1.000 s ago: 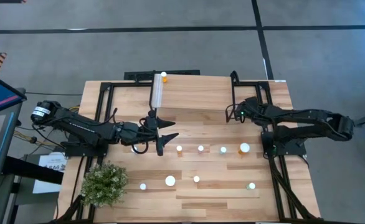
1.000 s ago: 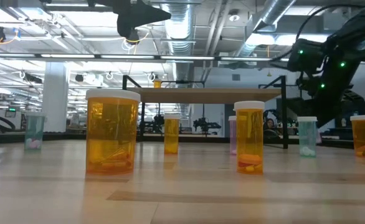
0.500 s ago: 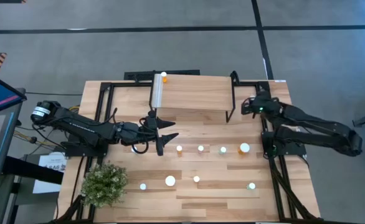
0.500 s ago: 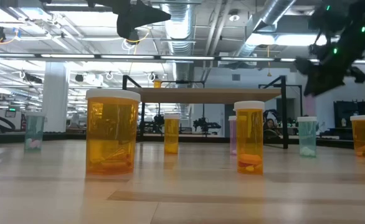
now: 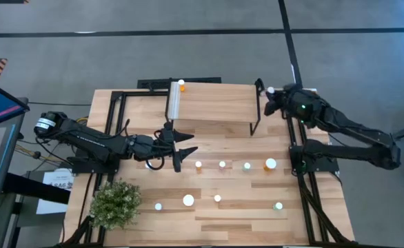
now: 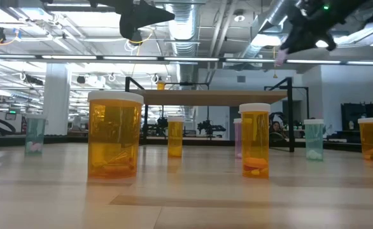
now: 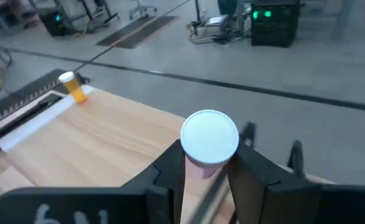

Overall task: Pick and place medicine bottles onto shelf by color
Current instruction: Put the top small pink pill bottle on the shelf

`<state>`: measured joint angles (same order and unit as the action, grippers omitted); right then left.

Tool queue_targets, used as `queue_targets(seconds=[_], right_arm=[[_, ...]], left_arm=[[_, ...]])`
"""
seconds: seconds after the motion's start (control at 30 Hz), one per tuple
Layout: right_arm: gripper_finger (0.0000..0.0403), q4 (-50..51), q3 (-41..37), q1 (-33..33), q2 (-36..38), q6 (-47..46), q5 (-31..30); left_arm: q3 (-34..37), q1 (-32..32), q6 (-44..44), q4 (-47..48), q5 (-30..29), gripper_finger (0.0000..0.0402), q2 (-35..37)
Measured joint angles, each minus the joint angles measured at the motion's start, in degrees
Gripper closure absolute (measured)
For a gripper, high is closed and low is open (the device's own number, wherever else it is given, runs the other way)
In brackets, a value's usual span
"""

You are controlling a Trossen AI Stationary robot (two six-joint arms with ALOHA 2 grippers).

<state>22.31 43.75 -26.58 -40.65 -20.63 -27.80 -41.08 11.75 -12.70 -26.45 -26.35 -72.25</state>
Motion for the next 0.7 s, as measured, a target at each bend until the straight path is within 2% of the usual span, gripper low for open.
queue_targets(seconds=[0.4, 0.7], right_arm=[[0.0284, -1.97, 7.26, 0.73, -18.96, 4.73, -0.14], [0.0284, -2.35, 8.59, -3.66, -26.89, 4.20, -0.49]], left_arm=[[0.00, 0.00, 0.10, 0.12, 0.00, 0.0175, 0.00], [0.00, 0.00, 0.03, 0.62, 0.02, 0.0175, 0.00]])
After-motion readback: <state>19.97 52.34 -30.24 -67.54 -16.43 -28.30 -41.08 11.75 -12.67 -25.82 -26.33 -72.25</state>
